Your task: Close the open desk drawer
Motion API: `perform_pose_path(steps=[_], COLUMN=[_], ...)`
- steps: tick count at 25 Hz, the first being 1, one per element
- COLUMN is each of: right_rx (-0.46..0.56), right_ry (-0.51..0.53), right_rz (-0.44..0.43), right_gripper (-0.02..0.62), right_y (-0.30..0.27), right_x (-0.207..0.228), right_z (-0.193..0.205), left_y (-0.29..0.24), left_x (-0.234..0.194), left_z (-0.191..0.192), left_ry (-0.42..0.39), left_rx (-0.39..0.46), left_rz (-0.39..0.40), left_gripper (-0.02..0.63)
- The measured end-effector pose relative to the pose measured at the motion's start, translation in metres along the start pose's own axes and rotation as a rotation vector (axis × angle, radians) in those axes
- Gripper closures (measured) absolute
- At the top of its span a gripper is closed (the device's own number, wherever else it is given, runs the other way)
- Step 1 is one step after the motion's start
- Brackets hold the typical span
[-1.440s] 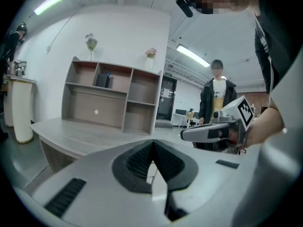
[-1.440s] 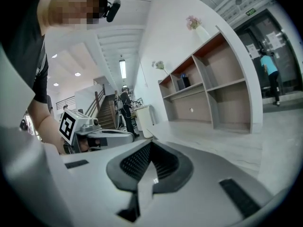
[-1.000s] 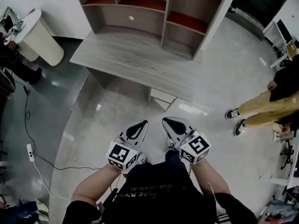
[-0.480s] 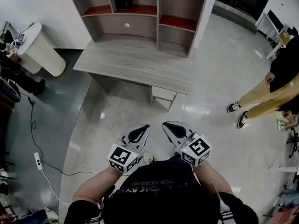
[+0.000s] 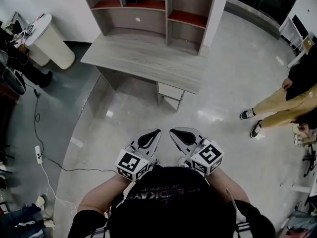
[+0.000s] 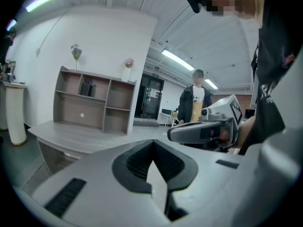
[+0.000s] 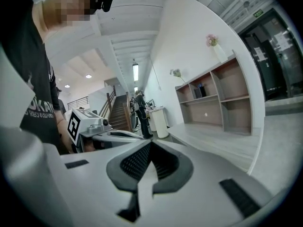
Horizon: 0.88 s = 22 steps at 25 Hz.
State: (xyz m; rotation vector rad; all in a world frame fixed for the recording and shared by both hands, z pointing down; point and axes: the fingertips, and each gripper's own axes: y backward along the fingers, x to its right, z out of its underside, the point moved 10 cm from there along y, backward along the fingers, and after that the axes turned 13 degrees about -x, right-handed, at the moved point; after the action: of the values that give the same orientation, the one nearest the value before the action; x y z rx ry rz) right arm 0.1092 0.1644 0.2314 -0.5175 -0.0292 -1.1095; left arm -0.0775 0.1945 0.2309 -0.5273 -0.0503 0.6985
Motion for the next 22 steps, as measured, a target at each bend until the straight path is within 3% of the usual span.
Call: perform_pose_path(steps=[12, 22], right_rx=[-0.060, -0.078], right_ry=[0.000, -0.001], right_rz=[-0.095, -0.163], right_gripper=[0.578, 0.578], right_y=[0.061, 0.072], right_x=[0.003, 0.003], right_z=[0.043, 0.061], left_y=[-0.021, -0.026], left_x=[0.082, 0.108], left_z=[0.017, 0.032], left_ry=[0.073, 0.107], left_rx=[0.018, 0.022], left_rz=[-0.050, -0.084], left_gripper=[0.597, 0.597])
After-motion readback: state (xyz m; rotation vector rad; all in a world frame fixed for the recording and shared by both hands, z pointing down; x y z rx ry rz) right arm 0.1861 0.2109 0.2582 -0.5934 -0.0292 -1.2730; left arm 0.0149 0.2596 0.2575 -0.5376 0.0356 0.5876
